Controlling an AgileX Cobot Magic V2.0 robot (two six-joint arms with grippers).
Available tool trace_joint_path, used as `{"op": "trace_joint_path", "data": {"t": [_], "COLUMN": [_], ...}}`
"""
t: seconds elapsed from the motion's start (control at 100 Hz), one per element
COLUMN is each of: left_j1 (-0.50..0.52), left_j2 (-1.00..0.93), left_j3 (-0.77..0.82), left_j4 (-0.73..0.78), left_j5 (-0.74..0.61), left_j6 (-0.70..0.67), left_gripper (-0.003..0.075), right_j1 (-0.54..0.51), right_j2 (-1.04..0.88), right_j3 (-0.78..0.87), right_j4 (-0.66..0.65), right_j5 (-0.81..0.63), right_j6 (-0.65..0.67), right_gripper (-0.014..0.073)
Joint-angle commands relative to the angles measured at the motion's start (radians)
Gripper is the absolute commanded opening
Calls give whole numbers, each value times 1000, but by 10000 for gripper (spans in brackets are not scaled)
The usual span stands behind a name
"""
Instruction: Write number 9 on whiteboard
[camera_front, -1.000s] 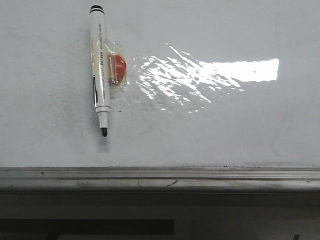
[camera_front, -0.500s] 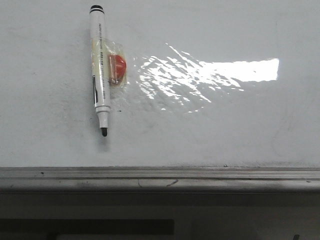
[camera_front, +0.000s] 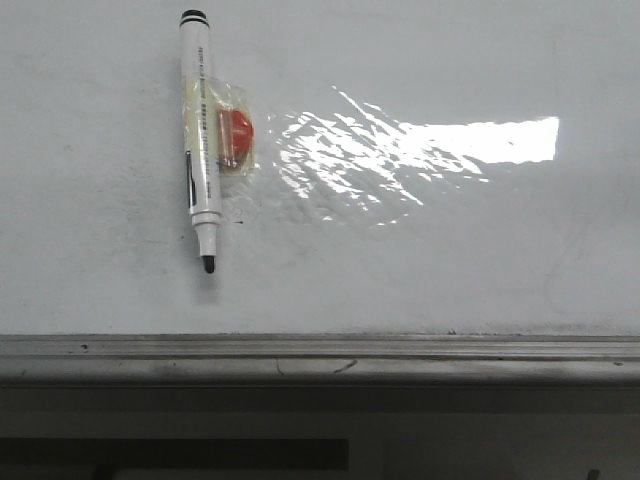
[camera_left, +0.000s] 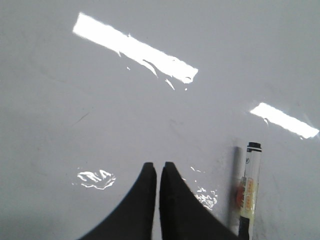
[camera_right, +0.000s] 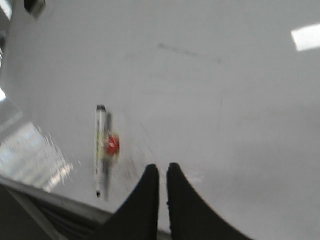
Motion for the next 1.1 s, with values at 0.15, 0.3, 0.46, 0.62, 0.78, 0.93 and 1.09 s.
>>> {"op": "trace_joint_path", "data": {"t": [0.15, 0.3, 0.46, 0.62, 0.78, 0.93, 1.09], "left_j1": [-22, -168, -365, -559, -673, -687, -687], "left_j2": [284, 392, 526, 639, 742, 820, 868], "left_j3": [-192, -222, -220, -220, -220, -220, -220], "left_j4": [-33, -133, -278, -355, -379, -399, -520], "left_j5": [94, 136, 107, -103, -244, -287, -377], "left_j6": [238, 384, 388, 388, 388, 388, 388], "left_gripper": [296, 326, 321, 321, 321, 321, 278], "right_j1": [-7, -7, -7, -7, -7, -7, -7], "right_j2": [215, 306, 355, 362, 362, 362, 366], "right_j3": [-191, -224, -224, -224, -224, -224, -224], "right_j4": [-174, -184, -187, -187, -187, -146, -100], "right_j5": [125, 116, 105, 88, 90, 40, -53], "right_j6": [-21, -21, -21, -21, -21, -21, -21], "right_gripper": [402, 480, 480, 480, 480, 480, 480]}}
